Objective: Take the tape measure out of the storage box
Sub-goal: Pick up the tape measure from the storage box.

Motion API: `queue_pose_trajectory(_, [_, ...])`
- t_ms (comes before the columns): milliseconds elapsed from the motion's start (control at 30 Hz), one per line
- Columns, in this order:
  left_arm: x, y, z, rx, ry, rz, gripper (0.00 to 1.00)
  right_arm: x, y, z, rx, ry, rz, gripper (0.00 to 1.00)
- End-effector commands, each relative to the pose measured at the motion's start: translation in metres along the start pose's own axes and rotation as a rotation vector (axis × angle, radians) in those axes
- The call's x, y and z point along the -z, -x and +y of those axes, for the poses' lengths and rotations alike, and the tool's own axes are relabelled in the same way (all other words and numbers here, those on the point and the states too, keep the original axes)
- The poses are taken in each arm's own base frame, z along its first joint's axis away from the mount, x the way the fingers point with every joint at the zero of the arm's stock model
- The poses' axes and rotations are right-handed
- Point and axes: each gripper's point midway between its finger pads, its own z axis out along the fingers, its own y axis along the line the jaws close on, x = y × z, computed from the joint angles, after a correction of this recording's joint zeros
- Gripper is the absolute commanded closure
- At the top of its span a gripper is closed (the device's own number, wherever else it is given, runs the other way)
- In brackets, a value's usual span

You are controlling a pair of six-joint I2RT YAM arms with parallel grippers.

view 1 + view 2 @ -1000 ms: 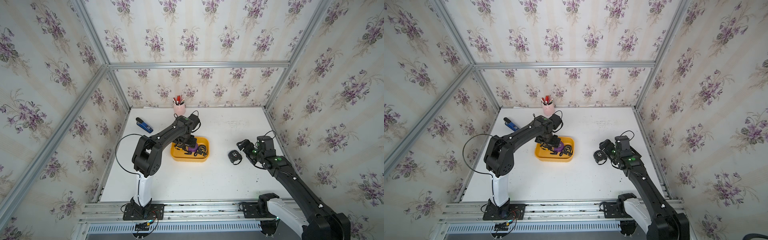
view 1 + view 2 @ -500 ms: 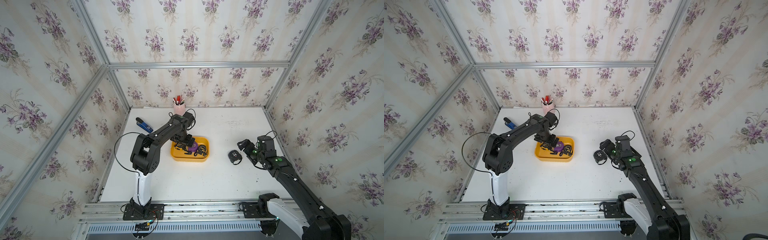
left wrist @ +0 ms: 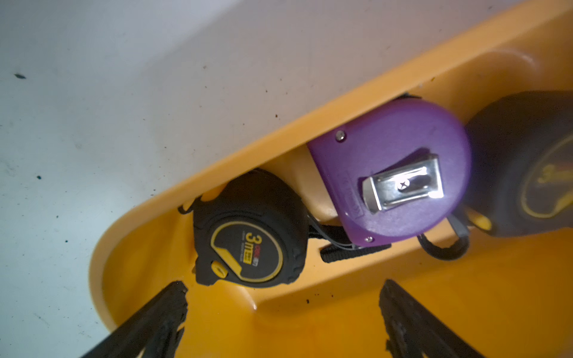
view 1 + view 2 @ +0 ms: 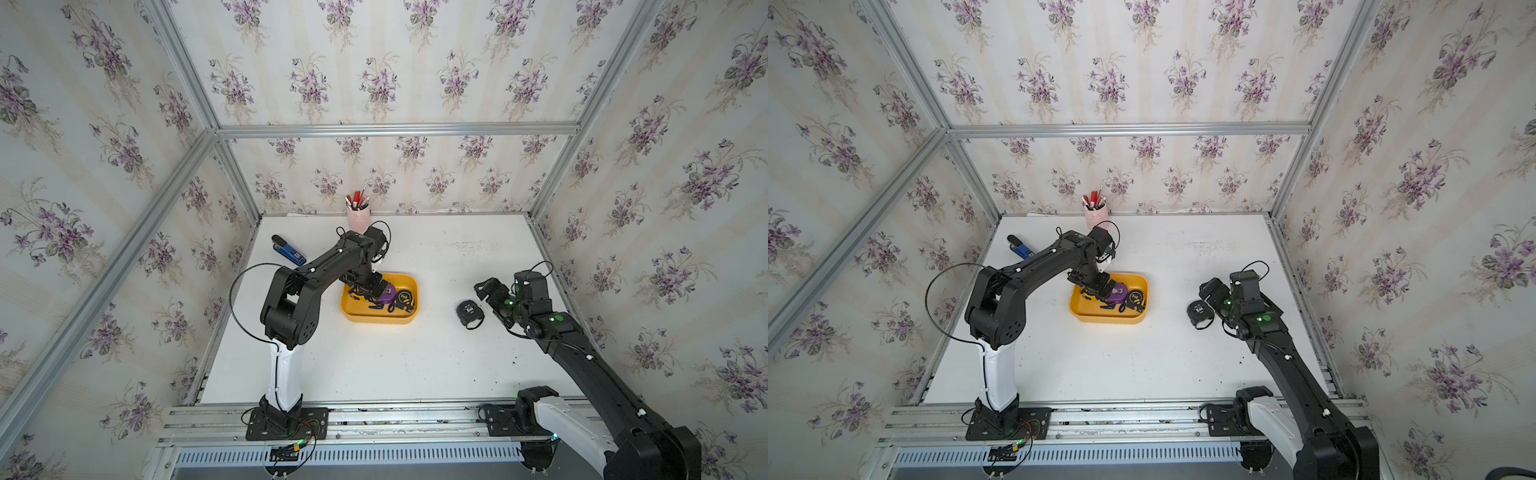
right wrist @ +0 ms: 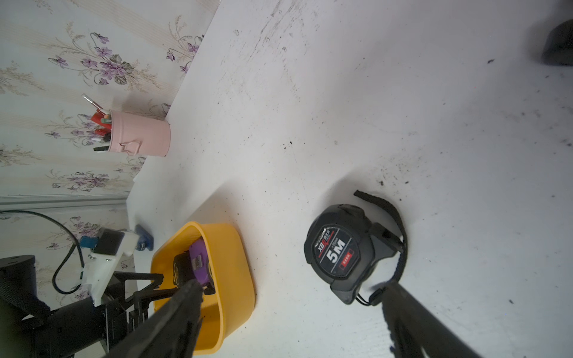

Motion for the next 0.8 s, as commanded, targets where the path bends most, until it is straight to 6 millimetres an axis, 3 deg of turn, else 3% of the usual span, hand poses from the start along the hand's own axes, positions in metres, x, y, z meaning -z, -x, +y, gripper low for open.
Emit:
queue_pose_trajectory(0, [-0.003,0.001,0.003,-0.057,0.026,0.001,0.0,0.001,0.004,0.004,0.002,0.014,-0.019,0.07])
queue_pose_trajectory(767, [-0.023,0.005,0.008,-0.315,0.094,0.009,0.01,-0.001,0.003,0.002,-0.001,0.026,-0.028,0.07])
